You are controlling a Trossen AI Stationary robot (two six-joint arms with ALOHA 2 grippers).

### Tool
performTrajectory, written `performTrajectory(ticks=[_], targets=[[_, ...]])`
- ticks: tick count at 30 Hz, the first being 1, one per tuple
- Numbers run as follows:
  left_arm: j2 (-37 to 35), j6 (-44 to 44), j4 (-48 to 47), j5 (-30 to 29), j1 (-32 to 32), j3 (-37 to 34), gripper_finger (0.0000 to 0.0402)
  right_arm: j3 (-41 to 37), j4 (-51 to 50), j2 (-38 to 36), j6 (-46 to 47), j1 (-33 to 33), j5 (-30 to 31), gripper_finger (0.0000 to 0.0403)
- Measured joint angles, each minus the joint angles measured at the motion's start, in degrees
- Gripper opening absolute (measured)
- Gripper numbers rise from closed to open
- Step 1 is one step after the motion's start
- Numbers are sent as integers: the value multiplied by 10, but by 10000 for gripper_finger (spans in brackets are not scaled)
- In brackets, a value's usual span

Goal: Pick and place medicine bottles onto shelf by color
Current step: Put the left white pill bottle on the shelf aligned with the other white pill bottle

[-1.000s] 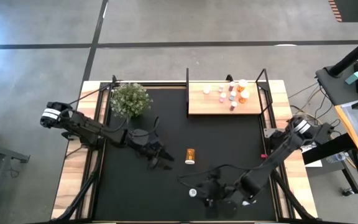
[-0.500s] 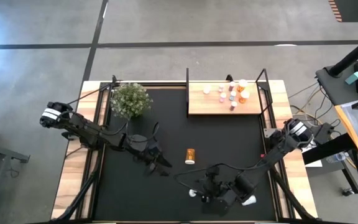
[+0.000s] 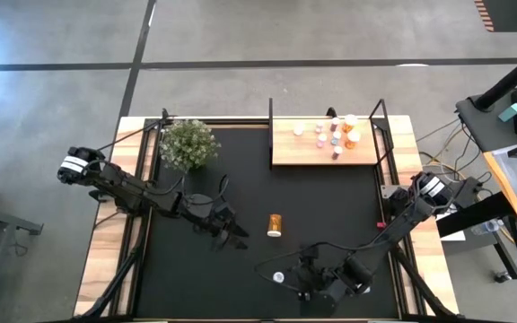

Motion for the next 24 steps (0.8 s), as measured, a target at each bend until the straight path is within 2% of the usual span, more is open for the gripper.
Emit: performTrajectory(ticks=[6, 18, 24], targets=[[0, -3, 0, 0, -1, 0, 272, -11, 2, 0, -7, 0, -11, 194], [0, -4, 0, -16, -1, 0, 272, -52, 48, 0, -14, -11, -10, 245], [2, -4, -2, -16, 0, 0, 272, -103, 162, 0, -24, -19, -10, 240]])
